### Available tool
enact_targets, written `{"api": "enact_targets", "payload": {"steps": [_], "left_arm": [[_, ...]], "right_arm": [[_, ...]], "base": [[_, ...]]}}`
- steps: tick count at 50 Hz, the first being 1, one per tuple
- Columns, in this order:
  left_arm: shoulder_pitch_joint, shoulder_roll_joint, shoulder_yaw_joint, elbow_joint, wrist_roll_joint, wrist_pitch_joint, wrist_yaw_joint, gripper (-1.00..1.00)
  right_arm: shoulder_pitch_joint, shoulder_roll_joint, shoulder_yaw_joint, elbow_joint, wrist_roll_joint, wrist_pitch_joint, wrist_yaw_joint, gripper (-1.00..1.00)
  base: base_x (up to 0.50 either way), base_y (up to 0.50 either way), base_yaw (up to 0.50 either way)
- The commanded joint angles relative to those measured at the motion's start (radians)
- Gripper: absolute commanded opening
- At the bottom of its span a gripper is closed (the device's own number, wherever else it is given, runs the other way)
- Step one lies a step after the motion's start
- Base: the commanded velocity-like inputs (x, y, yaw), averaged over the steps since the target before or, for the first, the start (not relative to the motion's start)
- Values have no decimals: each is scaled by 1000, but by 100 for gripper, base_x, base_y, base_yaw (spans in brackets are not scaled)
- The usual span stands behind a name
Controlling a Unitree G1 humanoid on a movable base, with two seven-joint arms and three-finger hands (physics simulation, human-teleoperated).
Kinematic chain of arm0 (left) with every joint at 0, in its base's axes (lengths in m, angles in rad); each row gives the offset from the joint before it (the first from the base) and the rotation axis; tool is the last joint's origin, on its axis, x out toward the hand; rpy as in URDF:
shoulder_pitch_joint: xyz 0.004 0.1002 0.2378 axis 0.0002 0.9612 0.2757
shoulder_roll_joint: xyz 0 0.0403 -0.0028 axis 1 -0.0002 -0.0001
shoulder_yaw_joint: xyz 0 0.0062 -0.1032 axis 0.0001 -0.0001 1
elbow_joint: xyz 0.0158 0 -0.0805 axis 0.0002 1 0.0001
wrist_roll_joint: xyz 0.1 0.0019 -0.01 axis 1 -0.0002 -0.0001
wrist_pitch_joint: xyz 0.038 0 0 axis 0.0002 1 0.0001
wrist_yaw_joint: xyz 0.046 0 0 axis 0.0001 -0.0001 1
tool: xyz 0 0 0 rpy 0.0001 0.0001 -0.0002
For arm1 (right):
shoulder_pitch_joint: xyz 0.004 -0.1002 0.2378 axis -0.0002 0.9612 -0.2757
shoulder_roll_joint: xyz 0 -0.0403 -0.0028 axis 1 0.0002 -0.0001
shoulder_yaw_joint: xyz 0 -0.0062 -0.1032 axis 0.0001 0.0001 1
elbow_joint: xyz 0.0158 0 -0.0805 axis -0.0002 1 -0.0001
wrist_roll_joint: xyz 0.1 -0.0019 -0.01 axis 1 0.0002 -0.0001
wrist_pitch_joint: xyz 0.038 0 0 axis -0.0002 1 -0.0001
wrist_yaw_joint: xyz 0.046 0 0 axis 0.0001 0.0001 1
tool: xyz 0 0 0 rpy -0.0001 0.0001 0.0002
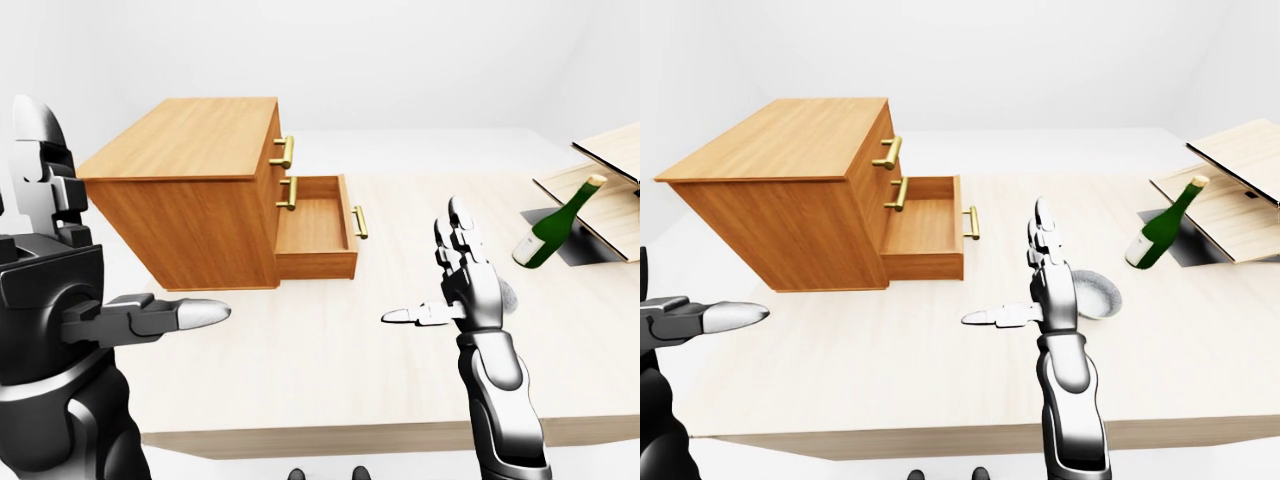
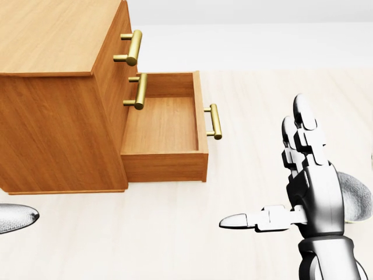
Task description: Put the bowl on top of the cabinet.
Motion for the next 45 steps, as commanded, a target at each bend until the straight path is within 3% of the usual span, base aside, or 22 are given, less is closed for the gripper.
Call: {"api": "enact_targets", "payload": {"steps": [1, 4, 28, 40, 45], "left_arm": [[0, 1, 2, -7, -5, 0, 3, 100], [-21, 15, 37, -52, -39, 0, 7, 100], [-44, 53, 85, -95, -115, 0, 44, 100], [-52, 70, 116, -100, -147, 0, 54, 100], [-54, 79, 127, -101, -160, 0, 59, 100]], "right_arm": [[5, 2, 1, -3, 2, 0, 7, 100], [0, 2, 10, 7, -20, 0, -4, 100], [-5, 7, -13, -15, 21, 0, 2, 100], [-3, 1, -2, 6, 1, 0, -5, 100], [-2, 2, 4, 1, -11, 0, -6, 100]], "base": [[0, 50, 0], [0, 17, 0], [0, 0, 0], [49, 0, 0], [5, 0, 0]]}}
